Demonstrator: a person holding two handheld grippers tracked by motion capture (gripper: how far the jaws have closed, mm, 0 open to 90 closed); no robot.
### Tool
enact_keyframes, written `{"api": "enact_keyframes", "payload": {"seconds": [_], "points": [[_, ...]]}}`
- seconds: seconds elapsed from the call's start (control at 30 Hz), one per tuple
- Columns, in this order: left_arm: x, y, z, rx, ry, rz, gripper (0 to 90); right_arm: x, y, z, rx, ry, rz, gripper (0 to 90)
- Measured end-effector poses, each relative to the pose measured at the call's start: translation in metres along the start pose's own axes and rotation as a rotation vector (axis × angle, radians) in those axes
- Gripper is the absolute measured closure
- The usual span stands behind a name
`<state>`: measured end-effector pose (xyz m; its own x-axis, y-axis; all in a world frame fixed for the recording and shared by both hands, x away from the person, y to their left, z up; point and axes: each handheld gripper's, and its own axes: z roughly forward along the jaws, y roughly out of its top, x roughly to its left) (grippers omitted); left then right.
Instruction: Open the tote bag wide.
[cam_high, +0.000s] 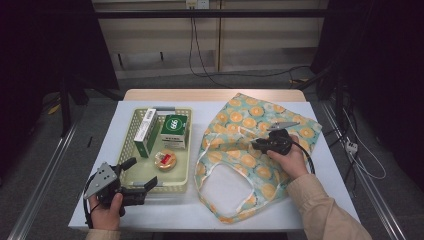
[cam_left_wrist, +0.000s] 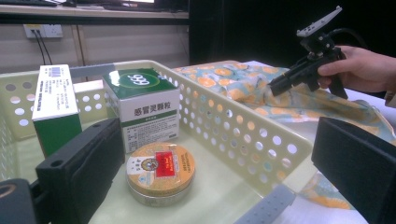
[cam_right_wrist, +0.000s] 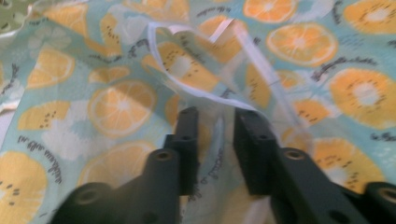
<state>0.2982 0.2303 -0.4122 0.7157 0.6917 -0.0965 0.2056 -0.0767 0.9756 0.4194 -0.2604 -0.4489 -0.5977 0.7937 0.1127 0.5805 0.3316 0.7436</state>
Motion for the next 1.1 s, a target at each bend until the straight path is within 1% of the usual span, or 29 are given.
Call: {"api": "enact_keyframes", "payload": {"seconds": [0.03,0.07,0.13,0.17,0.23,0.3,0.37,0.43,0.5,0.57,0.73,0.8,0.83,0.87,0.93,1.03,1.1], "points": [[0.0,0.0,0.0,0.0,0.0,0.001,2.4,0.002,-0.001,0.001,0.012,0.001,-0.01,57.1],[0.0,0.0,0.0,0.0,0.001,0.002,2.4,0.004,-0.001,0.002,0.024,0.003,-0.02,55.1],[0.0,0.0,0.0,0.001,0.0,0.004,2.4,0.008,-0.002,0.003,0.039,0.025,-0.026,50.0],[0.0,0.0,0.0,0.001,0.0,0.004,2.4,0.01,-0.003,0.003,0.035,0.027,-0.029,47.8],[0.0,0.0,0.0,0.001,0.0,0.007,2.4,0.015,-0.005,0.004,0.046,0.015,-0.049,45.1],[0.0,0.0,0.0,0.001,0.0,0.007,2.4,0.017,-0.009,0.007,0.062,0.004,-0.084,43.4],[-0.001,0.0,0.0,0.002,0.0,0.007,2.4,0.018,-0.01,0.007,0.048,-0.004,-0.088,44.9],[-0.001,0.0,0.001,0.002,0.0,0.006,2.4,0.017,-0.01,0.007,0.051,-0.013,-0.099,48.8],[-0.001,0.0,0.001,0.002,-0.001,0.008,2.4,0.017,-0.011,0.007,0.055,-0.024,-0.096,53.0],[-0.001,0.0,0.001,0.001,-0.001,0.004,2.4,0.017,-0.01,0.006,0.058,-0.031,-0.103,55.8],[-0.002,0.0,0.001,0.001,-0.003,0.003,2.4,0.019,-0.009,0.007,0.056,-0.024,-0.128,76.5],[-0.002,0.0,0.001,0.001,-0.002,0.002,2.4,0.019,-0.009,0.008,0.055,-0.03,-0.122,82.1],[-0.002,0.0,0.001,0.001,-0.002,0.002,2.4,0.019,-0.009,0.008,0.052,-0.039,-0.118,86.5],[-0.002,0.0,0.001,0.001,-0.002,0.003,2.4,0.018,-0.009,0.009,0.05,-0.043,-0.12,88.6],[-0.002,0.001,0.001,0.002,-0.002,0.005,2.4,0.017,-0.008,0.009,0.05,-0.042,-0.111,90.0],[-0.001,0.001,0.001,0.003,-0.009,0.006,2.4,0.018,-0.007,0.009,0.056,-0.053,-0.13,90.0],[-0.002,0.002,0.002,0.002,-0.015,0.013,2.4,0.018,-0.007,0.009,0.058,-0.048,-0.109,90.0]]}}
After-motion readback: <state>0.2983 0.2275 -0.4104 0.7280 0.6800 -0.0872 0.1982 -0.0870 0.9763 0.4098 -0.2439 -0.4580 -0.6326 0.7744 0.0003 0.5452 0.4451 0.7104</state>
